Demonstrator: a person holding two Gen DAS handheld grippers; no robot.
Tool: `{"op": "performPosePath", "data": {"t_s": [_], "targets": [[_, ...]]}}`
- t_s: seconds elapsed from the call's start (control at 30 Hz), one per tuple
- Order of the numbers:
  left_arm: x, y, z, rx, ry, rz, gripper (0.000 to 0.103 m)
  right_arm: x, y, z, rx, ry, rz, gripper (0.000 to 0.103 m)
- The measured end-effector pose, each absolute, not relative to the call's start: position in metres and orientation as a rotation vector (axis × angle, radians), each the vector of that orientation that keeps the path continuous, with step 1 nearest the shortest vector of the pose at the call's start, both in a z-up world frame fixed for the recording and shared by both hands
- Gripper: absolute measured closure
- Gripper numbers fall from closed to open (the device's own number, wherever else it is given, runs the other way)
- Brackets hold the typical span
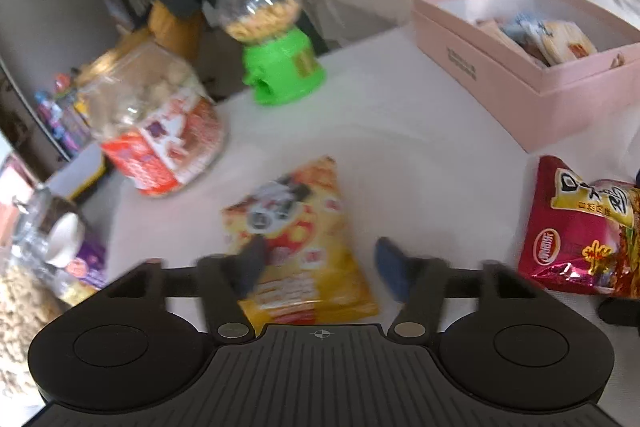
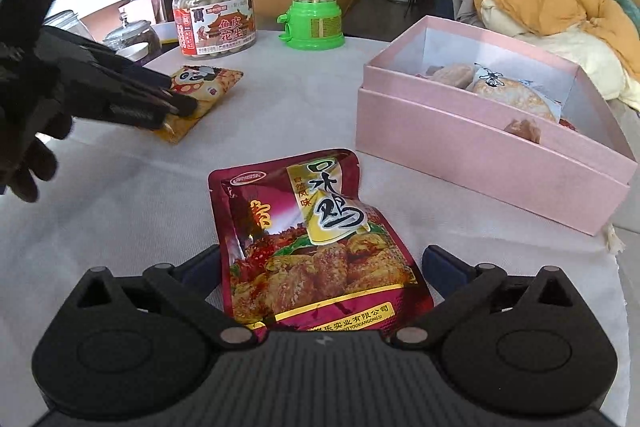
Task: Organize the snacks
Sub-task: 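Grasp the yellow panda snack bag with left while right holds the red bag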
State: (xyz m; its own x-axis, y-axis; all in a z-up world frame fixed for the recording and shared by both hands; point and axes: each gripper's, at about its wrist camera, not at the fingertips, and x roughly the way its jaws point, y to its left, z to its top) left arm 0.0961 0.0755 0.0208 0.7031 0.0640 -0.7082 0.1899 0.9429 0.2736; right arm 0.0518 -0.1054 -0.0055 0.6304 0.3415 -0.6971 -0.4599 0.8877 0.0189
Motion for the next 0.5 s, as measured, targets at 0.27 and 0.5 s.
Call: {"op": "performPosePath", "data": {"t_s": [0.27,0.5], "targets": [[0.108,0.099,0.026,0.315,0.801,0.028,0.023,0.051,-0.106,-0.006,-0.164,0.761,0.463,0.0],[0.125,0.144,0.016,0.074,0.869,0.029,0.014,0.051,-0.106,-0.005,-0.164,0.761,0.462,0.0]]}}
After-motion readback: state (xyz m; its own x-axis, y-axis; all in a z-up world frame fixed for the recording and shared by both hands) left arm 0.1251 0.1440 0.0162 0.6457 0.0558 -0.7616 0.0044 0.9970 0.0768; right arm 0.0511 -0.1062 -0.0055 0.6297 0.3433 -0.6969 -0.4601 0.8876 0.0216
